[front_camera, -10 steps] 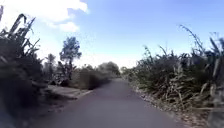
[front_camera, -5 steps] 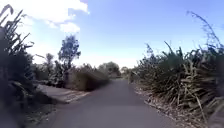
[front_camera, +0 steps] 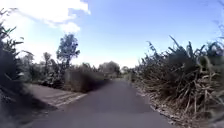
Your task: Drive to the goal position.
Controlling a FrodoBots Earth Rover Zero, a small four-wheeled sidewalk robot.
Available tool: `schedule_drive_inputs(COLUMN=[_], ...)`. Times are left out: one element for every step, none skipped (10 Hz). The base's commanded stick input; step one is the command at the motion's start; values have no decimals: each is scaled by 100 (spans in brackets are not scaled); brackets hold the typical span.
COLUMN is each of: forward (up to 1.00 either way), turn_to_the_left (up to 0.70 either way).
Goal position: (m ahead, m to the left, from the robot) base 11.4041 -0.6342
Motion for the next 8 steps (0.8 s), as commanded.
schedule_drive_inputs(forward=[85, 85, 85, 85, 85, 85, 85, 85], turn_to_the_left=[0, 0, 0, 0, 0, 0, 0, 0])
